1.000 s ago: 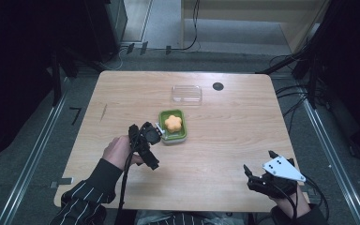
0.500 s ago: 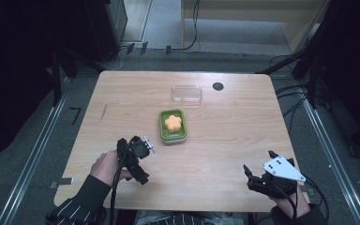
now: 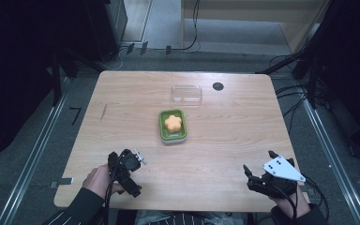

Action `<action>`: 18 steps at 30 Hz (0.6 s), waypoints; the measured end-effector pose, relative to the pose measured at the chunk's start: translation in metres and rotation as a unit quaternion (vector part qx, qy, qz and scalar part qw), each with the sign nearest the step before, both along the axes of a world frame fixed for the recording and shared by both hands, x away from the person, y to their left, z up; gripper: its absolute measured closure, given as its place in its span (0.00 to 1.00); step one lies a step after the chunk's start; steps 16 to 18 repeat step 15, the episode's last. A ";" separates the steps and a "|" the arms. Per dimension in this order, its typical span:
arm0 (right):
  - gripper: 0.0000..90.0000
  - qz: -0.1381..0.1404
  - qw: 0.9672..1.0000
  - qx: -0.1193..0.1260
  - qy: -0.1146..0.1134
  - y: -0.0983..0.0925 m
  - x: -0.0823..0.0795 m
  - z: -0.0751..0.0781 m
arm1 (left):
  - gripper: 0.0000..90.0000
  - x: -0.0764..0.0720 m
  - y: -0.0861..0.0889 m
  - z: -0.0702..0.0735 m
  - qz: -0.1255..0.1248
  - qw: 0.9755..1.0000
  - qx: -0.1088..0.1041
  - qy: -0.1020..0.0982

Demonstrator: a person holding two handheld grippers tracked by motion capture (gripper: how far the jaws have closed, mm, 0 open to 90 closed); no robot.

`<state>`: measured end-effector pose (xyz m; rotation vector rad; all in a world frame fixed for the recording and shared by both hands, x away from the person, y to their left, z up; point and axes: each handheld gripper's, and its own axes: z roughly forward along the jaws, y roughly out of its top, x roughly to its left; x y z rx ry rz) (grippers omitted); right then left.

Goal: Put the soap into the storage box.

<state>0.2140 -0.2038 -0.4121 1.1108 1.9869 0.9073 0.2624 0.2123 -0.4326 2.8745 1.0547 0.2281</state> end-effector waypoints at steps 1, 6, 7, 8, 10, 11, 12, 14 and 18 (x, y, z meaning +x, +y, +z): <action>0.15 0.000 1.000 0.000 0.000 0.000 0.000 0.000 | 0.00 -0.001 0.002 -0.001 0.002 1.000 0.001 0.005; 0.15 -0.001 1.000 0.000 -0.004 0.000 -0.001 0.000 | 0.00 -0.005 0.005 -0.006 0.011 1.000 0.000 0.009; 0.15 -0.001 1.000 -0.001 -0.004 0.000 -0.001 0.000 | 0.00 -0.005 0.005 -0.008 0.011 1.000 -0.001 0.010; 0.15 -0.002 1.000 0.000 -0.004 0.000 -0.001 0.000 | 0.00 -0.005 0.004 -0.009 0.011 1.000 0.000 0.012; 0.15 -0.002 1.000 0.001 -0.004 0.000 -0.001 0.000 | 0.00 -0.004 0.004 -0.010 0.010 1.000 0.000 0.012; 0.15 -0.002 1.000 0.000 -0.004 0.000 -0.001 0.000 | 0.00 -0.003 0.004 -0.011 0.009 1.000 0.004 0.015; 0.15 -0.002 1.000 0.001 -0.004 0.000 -0.001 0.000 | 0.00 -0.003 0.004 -0.012 0.011 1.000 0.005 0.014; 0.15 -0.002 1.000 0.001 -0.004 -0.001 0.000 0.000 | 0.00 -0.002 0.004 -0.012 0.011 1.000 0.005 0.015; 0.15 -0.002 1.000 0.000 -0.005 -0.001 0.000 0.000 | 0.00 -0.002 0.004 -0.012 0.011 1.000 0.005 0.015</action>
